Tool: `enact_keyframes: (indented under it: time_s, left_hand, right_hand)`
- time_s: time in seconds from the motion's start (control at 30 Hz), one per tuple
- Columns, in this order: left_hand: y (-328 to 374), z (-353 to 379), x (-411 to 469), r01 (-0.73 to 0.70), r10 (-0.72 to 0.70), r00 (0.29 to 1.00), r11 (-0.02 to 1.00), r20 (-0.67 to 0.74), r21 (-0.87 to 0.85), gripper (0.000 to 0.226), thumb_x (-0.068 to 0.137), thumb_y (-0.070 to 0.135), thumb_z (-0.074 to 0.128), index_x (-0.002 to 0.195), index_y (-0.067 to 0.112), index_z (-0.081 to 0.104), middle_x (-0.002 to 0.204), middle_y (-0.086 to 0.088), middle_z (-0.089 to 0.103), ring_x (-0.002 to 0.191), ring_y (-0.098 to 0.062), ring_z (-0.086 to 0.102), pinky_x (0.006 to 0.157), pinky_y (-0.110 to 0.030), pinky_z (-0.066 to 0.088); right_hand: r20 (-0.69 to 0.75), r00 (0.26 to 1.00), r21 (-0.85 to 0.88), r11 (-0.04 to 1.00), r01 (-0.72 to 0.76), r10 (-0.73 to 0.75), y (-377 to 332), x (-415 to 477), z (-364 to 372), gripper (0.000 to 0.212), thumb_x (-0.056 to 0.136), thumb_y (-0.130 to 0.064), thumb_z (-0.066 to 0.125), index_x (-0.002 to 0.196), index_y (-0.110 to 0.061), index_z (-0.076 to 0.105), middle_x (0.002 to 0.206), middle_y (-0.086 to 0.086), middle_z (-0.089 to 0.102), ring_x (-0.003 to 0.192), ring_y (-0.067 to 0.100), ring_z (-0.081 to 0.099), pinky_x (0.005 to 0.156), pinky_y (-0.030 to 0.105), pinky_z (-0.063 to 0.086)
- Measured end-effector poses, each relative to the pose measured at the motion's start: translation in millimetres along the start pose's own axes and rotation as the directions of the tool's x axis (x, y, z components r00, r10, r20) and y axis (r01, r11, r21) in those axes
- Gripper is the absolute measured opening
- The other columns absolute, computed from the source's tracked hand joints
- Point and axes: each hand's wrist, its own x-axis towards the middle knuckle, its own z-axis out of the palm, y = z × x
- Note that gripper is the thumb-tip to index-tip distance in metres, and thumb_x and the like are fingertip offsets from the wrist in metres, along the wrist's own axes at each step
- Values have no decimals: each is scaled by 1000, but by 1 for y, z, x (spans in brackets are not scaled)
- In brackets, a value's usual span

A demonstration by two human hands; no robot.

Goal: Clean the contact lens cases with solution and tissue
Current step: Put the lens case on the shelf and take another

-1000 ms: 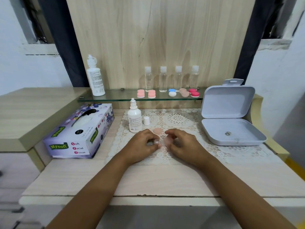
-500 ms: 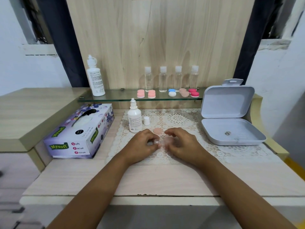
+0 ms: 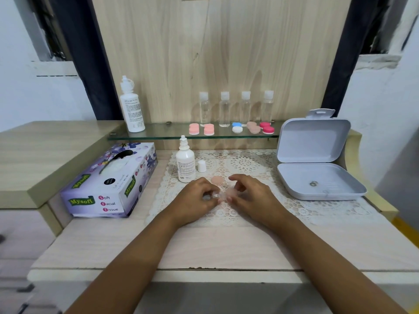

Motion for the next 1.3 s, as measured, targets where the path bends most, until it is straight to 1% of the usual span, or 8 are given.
enact_keyframes:
  time_s: [0.17,0.27,0.47,0.57,0.67,0.9,1.1,1.3]
  left_hand:
    - [0,0,0,9,-9,1000,1000,-8,-1,25,84,23,66,107,12,68,99,-2,56,92,-10,54,73,0,31]
    - [-1,0,0,10,-10,1000,1000,-3,3,27,85,24,66,109,13,67,99,-1,56,91,-10,53,73,0,32]
    - [-1,1,0,11,-11,1000,1000,-7,5,27,84,24,67,109,12,67,100,-3,57,94,-11,54,75,-1,31]
    - [-1,0,0,4,-4,1000,1000,-10,7,27,84,24,67,109,12,68,99,-1,56,93,-10,53,74,0,31]
    - [-1,0,0,1,-1,1000,1000,-12,11,25,85,24,66,107,13,68,98,2,55,92,-7,51,74,1,30]
    - [-1,0,0,0,1,1000,1000,-15,22,26,85,25,66,109,13,67,100,1,56,93,-6,50,75,2,30]
    - [-1,0,0,8,-8,1000,1000,-12,21,26,85,26,66,108,15,67,98,4,54,93,-6,50,75,1,30]
    - [-1,1,-1,2,-2,1000,1000,-11,22,31,84,28,66,112,15,66,98,3,53,94,-7,51,75,-3,31]
  right_hand:
    - [43,999,60,998,16,-19,-1,-2,-2,41,88,-19,55,127,-28,52,106,-16,59,104,5,55,104,43,35]
    - [42,999,23,1000,19,-20,-2,-3,0,45,82,-34,56,127,-31,52,112,-13,57,109,6,52,103,44,36]
    - [10,999,95,995,-40,39,-2,2,-2,20,86,-24,61,105,-30,58,96,-14,59,98,8,57,100,41,39]
    - [-76,991,229,969,-93,113,-4,6,-5,10,86,-21,62,90,-25,54,91,-9,61,96,11,57,87,24,43]
    - [-140,976,115,982,-152,168,-2,12,-10,11,86,-27,62,87,-19,54,91,-5,61,92,11,55,66,20,33]
    - [-138,980,-113,981,-160,144,5,18,-9,17,87,-27,62,100,-17,67,94,5,70,92,15,57,61,17,28]
    - [-124,988,-159,981,-109,90,0,15,-12,23,89,-20,57,108,-11,68,106,8,69,102,22,59,67,17,31]
    - [-30,998,-104,993,-61,58,-4,5,-10,35,86,-41,59,114,-21,64,106,0,59,103,15,54,87,28,41]
